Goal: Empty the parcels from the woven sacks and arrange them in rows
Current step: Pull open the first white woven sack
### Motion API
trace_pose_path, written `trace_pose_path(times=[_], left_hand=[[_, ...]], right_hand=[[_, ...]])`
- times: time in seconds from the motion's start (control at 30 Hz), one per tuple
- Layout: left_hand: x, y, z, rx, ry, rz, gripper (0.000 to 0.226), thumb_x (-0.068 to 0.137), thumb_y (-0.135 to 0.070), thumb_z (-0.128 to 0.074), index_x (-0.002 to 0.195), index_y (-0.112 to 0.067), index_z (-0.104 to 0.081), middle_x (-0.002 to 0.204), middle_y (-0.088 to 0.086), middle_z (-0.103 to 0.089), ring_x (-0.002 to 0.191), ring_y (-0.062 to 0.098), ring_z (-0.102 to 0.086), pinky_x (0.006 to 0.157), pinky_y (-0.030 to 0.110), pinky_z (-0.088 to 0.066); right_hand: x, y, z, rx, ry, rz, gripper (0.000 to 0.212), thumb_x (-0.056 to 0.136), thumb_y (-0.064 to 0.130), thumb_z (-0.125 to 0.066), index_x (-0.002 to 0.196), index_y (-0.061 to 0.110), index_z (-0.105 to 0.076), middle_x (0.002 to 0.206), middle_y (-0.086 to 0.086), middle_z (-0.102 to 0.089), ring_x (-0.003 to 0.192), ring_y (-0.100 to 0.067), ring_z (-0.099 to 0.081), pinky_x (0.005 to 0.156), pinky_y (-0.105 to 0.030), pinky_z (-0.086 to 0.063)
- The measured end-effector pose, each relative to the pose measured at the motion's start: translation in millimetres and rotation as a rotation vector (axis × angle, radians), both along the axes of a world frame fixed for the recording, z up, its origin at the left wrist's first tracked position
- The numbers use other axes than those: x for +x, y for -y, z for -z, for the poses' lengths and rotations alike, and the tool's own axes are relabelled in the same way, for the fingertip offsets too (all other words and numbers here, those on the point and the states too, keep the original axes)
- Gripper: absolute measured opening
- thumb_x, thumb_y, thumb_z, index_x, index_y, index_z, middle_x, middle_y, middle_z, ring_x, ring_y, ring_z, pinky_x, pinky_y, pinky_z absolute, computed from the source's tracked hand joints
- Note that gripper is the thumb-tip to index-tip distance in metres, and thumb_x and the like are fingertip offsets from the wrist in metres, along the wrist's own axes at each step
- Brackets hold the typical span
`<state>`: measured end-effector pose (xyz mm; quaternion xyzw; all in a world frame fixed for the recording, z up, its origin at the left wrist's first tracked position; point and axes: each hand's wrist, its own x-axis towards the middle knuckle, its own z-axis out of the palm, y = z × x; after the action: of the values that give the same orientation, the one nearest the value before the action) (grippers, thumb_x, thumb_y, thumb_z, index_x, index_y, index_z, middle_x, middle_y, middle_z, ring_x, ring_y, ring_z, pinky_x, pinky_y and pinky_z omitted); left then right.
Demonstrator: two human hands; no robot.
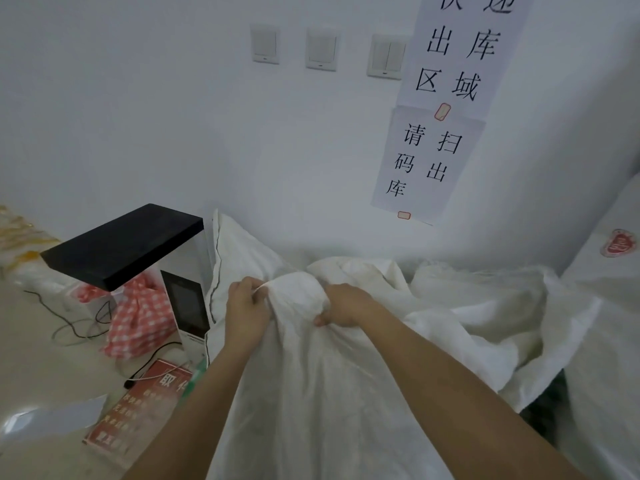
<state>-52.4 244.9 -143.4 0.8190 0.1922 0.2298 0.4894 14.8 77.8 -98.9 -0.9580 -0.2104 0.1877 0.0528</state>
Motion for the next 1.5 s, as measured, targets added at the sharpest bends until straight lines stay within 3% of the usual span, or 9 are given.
trace_pose_path(times=[0.23, 0.43, 0.63, 0.73, 0.93, 1.03, 1.17, 1.27, 1.5], left_hand=[[38.7, 18.5, -64.2, -0.05, 0.102, -0.059, 0.014, 0.1, -0.012, -0.041, 0.09, -0.007, -0.049, 0.096, 0.011, -0.053, 0.081, 0.02, -0.047, 0.064, 0.026, -0.031], [84.9, 34.0, -172.2, -0.003, 0.323, 0.052, 0.023, 0.097, -0.001, -0.041, 0.076, -0.011, -0.042, 0.07, -0.004, -0.042, 0.062, 0.011, -0.038, 0.048, 0.013, -0.032], [96.8, 78.4, -304.5, 0.148, 0.534, 0.305, 0.014, 0.095, -0.002, -0.047, 0.083, -0.009, -0.052, 0.071, -0.007, -0.048, 0.065, 0.004, -0.043, 0.056, 0.006, -0.033], [92.2, 111.2, -344.1, 0.213, 0.622, 0.405, 0.014, 0.091, 0.0, -0.052, 0.086, -0.009, -0.061, 0.079, -0.002, -0.056, 0.072, 0.008, -0.049, 0.062, 0.008, -0.035], [89.5, 166.8, -299.3, 0.361, 0.479, 0.549, 0.014, 0.086, -0.005, -0.061, 0.093, -0.009, -0.072, 0.09, 0.0, -0.063, 0.088, 0.013, -0.057, 0.079, 0.019, -0.041], [93.7, 182.5, -236.2, 0.356, 0.3, 0.611, 0.012, 0.083, -0.005, -0.065, 0.09, -0.01, -0.074, 0.095, 0.004, -0.067, 0.096, 0.02, -0.061, 0.086, 0.029, -0.046], [76.1, 197.5, -165.8, 0.259, 0.247, 0.69, 0.012, 0.079, 0.001, -0.067, 0.082, -0.006, -0.076, 0.077, 0.0, -0.069, 0.072, -0.001, -0.059, 0.067, 0.012, -0.038], [68.5, 207.1, -142.7, 0.151, 0.311, 0.653, 0.011, 0.079, 0.0, -0.069, 0.083, -0.006, -0.077, 0.071, -0.002, -0.065, 0.065, -0.015, -0.053, 0.065, 0.005, -0.035], [52.0, 197.9, -115.1, 0.154, 0.237, 0.791, 0.014, 0.076, -0.017, -0.061, 0.072, -0.014, -0.073, 0.066, -0.001, -0.066, 0.065, 0.004, -0.058, 0.063, 0.02, -0.045]], right_hand=[[29.1, -10.1, -40.1, 0.402, 0.075, 0.198, 0.029, 0.098, 0.016, -0.043, 0.118, 0.004, -0.06, 0.124, -0.014, -0.061, 0.114, -0.031, -0.056, 0.085, -0.029, -0.042], [33.1, -13.7, -137.0, 0.996, 0.129, 0.348, 0.028, 0.095, 0.008, -0.04, 0.07, 0.019, -0.047, 0.065, 0.0, -0.049, 0.053, -0.013, -0.043, 0.047, -0.024, -0.032], [20.9, 22.6, -226.4, 1.668, 0.124, 0.245, 0.022, 0.099, 0.006, -0.039, 0.09, 0.007, -0.059, 0.073, 0.0, -0.065, 0.066, -0.011, -0.061, 0.055, -0.02, -0.047], [10.4, 56.8, -244.5, 1.826, 0.132, 0.151, 0.02, 0.1, 0.005, -0.045, 0.108, 0.011, -0.062, 0.103, -0.006, -0.071, 0.096, -0.02, -0.068, 0.081, -0.033, -0.056], [0.5, 139.6, -205.6, 1.287, 0.355, 0.517, 0.023, 0.079, 0.018, -0.068, 0.095, 0.002, -0.064, 0.093, -0.016, -0.068, 0.08, -0.026, -0.065, 0.077, -0.048, -0.056], [-12.5, 167.3, -166.4, 0.728, 0.281, 0.53, 0.029, 0.083, 0.031, -0.068, 0.081, 0.003, -0.061, 0.078, -0.009, -0.066, 0.069, -0.022, -0.064, 0.062, -0.034, -0.053], [-26.9, 184.1, -123.5, 0.401, 0.427, 0.475, 0.082, 0.078, 0.048, -0.073, 0.141, 0.018, -0.028, 0.136, -0.007, -0.041, 0.122, -0.027, -0.047, 0.09, -0.036, -0.043], [-27.6, 184.2, -109.4, 0.27, 0.455, 0.258, 0.109, 0.076, 0.047, -0.076, 0.154, 0.025, -0.002, 0.158, -0.003, -0.009, 0.145, -0.025, -0.012, 0.112, -0.044, -0.03], [-17.3, 169.4, -80.6, 0.147, 0.637, 0.261, 0.029, 0.092, 0.028, -0.053, 0.118, 0.014, -0.053, 0.126, -0.007, -0.046, 0.115, -0.027, -0.044, 0.075, -0.032, -0.038]])
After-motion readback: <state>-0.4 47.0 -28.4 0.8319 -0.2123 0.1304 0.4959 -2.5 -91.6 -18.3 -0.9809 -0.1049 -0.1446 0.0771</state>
